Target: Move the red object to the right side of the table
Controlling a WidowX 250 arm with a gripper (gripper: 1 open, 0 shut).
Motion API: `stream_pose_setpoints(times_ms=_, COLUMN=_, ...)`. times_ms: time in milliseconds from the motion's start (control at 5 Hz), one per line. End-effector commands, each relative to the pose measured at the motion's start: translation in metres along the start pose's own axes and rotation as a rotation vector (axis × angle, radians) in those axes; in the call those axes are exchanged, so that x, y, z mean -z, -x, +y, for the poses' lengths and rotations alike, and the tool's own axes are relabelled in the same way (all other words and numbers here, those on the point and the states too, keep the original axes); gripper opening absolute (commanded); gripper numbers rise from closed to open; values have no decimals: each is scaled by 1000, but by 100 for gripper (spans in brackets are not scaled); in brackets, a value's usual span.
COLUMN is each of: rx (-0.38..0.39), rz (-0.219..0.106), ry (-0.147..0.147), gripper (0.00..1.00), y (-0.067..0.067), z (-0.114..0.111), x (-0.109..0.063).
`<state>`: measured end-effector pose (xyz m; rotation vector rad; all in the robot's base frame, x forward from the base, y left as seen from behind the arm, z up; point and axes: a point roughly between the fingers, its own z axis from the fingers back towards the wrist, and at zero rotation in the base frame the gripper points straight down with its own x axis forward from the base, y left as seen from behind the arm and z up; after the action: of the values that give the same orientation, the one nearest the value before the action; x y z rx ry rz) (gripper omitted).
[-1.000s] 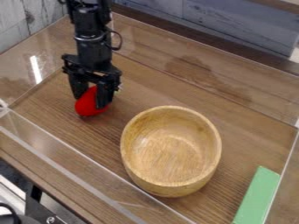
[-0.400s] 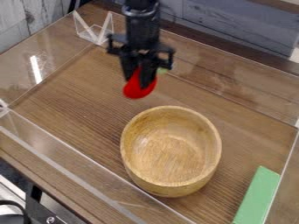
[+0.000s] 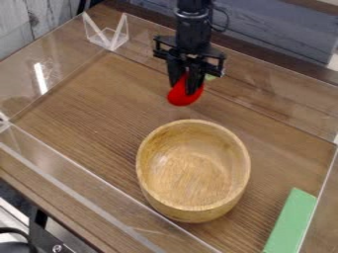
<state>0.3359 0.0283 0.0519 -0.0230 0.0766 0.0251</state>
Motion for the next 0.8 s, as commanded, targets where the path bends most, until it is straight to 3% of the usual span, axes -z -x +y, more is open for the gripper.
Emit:
stream_pose_setpoints(times_ms=0, rx=7, rz=-54, ry=-14, gripper=0, y=-21, z=-6, x=-14)
stream_pose_setpoints(times_ms=400, rx=14, rz=-37, ry=-18, gripper=0, y=-41, z=-15, x=-6)
stream_pose_setpoints(times_ms=600, rx=11, rz=-29, ry=-16, gripper=0, y=-40, z=-19, x=-5)
